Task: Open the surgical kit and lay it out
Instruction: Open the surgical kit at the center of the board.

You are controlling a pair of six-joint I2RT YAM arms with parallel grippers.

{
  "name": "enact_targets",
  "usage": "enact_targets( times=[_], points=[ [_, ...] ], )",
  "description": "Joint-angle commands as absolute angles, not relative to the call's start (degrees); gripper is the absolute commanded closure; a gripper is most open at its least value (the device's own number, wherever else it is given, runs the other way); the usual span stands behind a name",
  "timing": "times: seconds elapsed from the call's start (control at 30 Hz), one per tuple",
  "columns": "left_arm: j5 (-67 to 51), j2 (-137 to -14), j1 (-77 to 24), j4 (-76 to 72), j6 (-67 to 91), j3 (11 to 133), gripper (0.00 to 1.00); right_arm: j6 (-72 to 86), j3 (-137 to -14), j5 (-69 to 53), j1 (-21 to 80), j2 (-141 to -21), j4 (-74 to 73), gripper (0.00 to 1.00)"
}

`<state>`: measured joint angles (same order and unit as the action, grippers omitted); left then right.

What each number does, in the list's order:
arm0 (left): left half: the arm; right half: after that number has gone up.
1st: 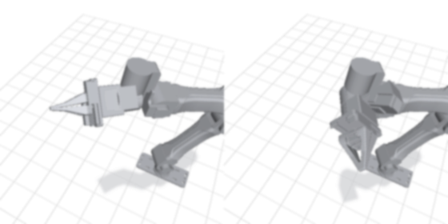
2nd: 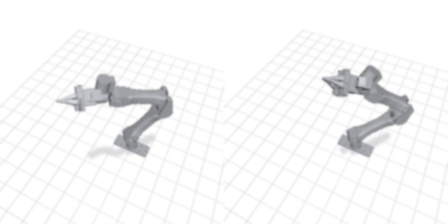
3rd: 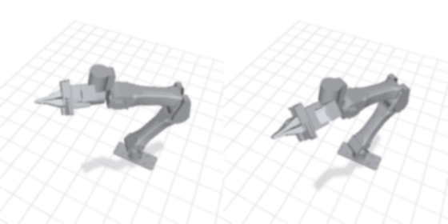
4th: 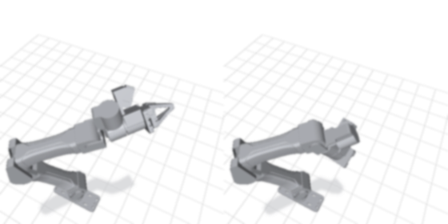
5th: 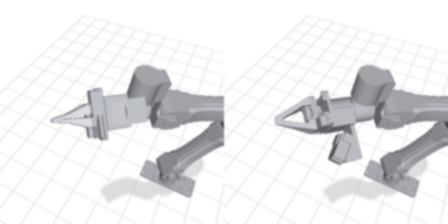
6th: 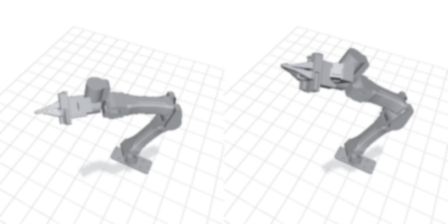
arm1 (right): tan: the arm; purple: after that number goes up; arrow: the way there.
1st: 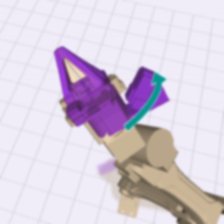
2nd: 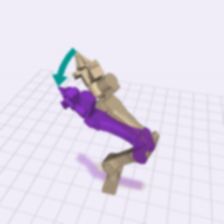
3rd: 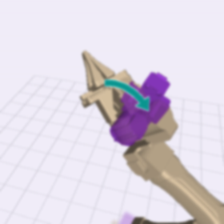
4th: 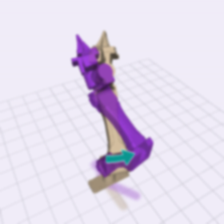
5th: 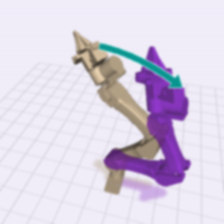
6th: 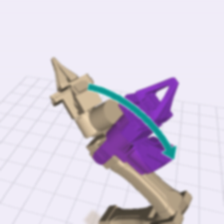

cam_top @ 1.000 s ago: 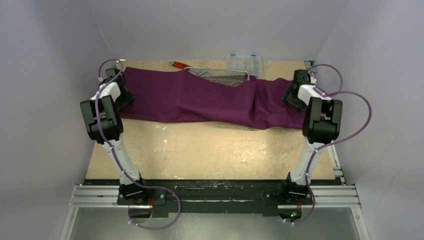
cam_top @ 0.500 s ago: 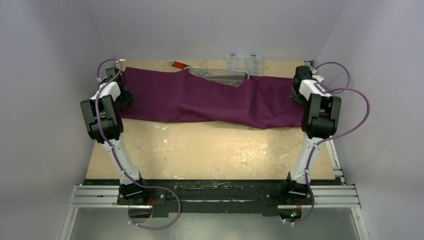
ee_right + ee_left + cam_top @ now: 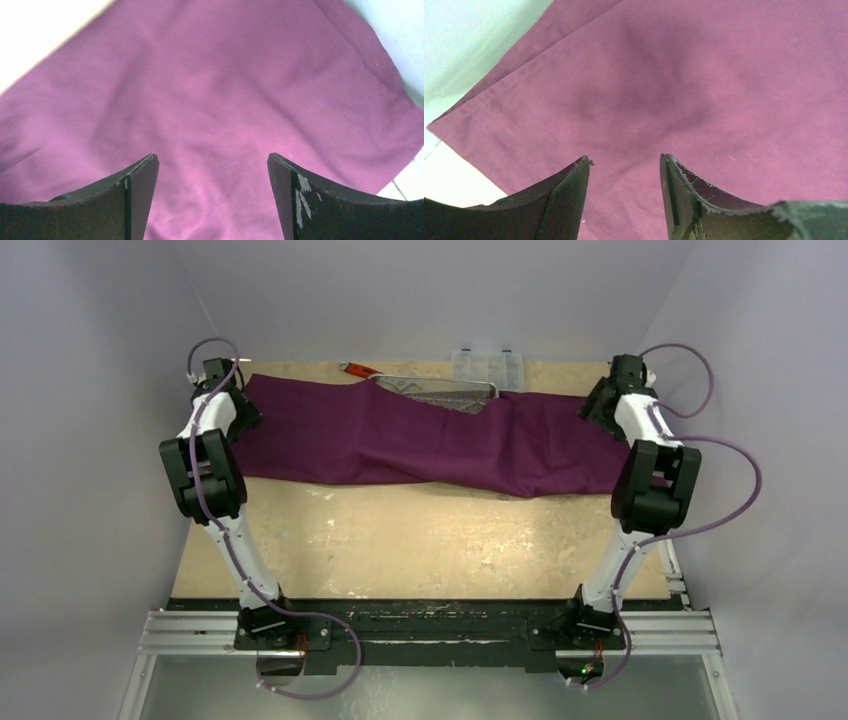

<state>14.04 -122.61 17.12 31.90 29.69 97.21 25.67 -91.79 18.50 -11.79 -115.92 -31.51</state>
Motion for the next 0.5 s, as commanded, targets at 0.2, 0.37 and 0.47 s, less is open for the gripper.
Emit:
enact_targets(
  times=[0.2, 0.37, 0.47],
  points=[
    [0.49, -117.25, 16.4, 22.7, 27.24, 96.49, 0.47, 17.28, -88.66, 1.73, -5.82, -109.68, -22.03, 0.07],
    [1.46, -119.41, 15.02, 21.64, 26.92, 95.16, 0.46, 18.55, -95.04, 10.03, -0.52, -114.68, -27.85, 0.07],
    [4.24, -121.26, 14.36, 21.92, 26.94, 95.22, 0.46, 19.73, -94.66, 12.17, 2.75, -115.2, -26.18, 0.07]
  ],
)
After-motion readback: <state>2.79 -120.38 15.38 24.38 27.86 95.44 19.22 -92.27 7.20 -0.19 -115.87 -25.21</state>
